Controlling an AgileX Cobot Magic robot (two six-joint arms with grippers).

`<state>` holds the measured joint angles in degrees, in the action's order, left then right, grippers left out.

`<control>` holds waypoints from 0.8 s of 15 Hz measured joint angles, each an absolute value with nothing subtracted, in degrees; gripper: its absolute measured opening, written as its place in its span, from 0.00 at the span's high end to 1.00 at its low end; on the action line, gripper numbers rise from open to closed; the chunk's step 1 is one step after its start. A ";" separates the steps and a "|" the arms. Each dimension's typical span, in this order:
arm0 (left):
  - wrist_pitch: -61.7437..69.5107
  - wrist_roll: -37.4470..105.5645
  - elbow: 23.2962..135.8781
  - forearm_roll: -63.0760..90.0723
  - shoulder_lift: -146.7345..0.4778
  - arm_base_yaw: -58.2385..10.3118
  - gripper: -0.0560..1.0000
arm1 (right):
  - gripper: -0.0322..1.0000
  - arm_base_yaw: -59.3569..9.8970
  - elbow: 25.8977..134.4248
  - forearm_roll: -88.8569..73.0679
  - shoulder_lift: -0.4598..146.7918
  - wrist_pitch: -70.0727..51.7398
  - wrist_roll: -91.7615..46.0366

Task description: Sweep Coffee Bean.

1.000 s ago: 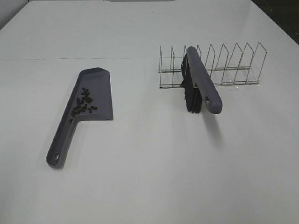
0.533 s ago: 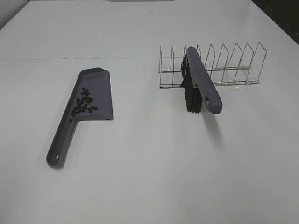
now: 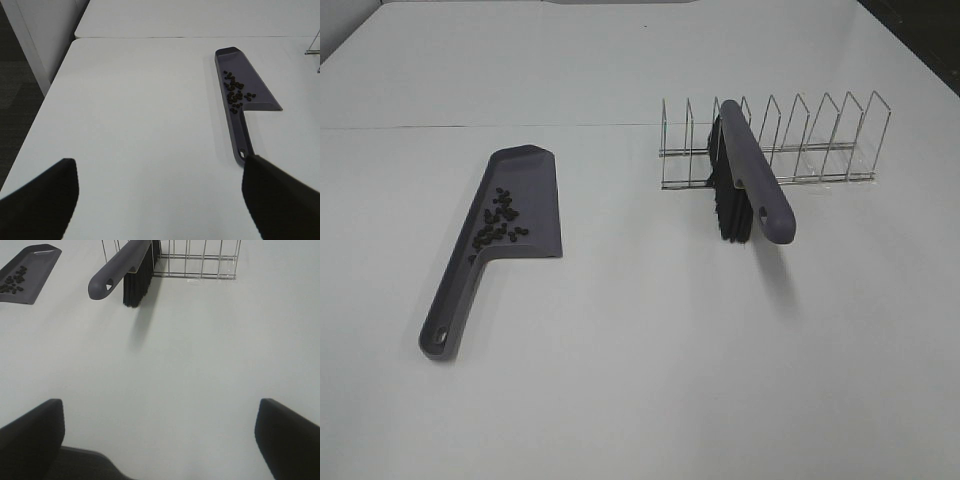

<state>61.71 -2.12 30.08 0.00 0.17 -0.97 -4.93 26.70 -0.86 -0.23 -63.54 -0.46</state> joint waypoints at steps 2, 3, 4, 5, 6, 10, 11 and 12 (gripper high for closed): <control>61.71 -2.12 30.08 0.00 0.29 -0.97 0.18 | 0.03 -4.93 26.70 -0.86 -0.23 -63.54 -0.46; 61.71 -2.12 30.08 0.00 0.29 -0.97 0.18 | 0.03 -4.93 26.70 -0.86 -0.23 -63.54 -0.46; 61.71 -2.12 30.08 0.00 0.29 -0.97 0.18 | 0.03 -4.93 26.30 -0.86 -0.23 -63.54 -0.46; 61.71 -2.06 30.08 0.00 0.29 -0.97 0.18 | 0.03 -4.93 26.07 -0.86 -0.23 -63.66 -0.46; 61.71 -1.89 30.08 0.00 0.29 -0.97 0.18 | 0.03 -4.93 26.07 -0.86 -0.23 -63.66 -0.46; 61.71 -1.66 30.08 0.00 0.40 -0.97 0.18 | 0.03 -4.93 26.07 -0.86 -0.23 -63.66 -0.46; 61.71 -1.66 30.08 -0.29 0.40 -0.97 0.18 | 0.03 -4.93 26.07 -0.86 -0.23 -63.66 -0.46; 61.71 -1.66 30.08 -0.29 0.40 -0.97 0.18 | 0.03 -4.93 26.07 -0.86 -0.23 -63.66 -0.46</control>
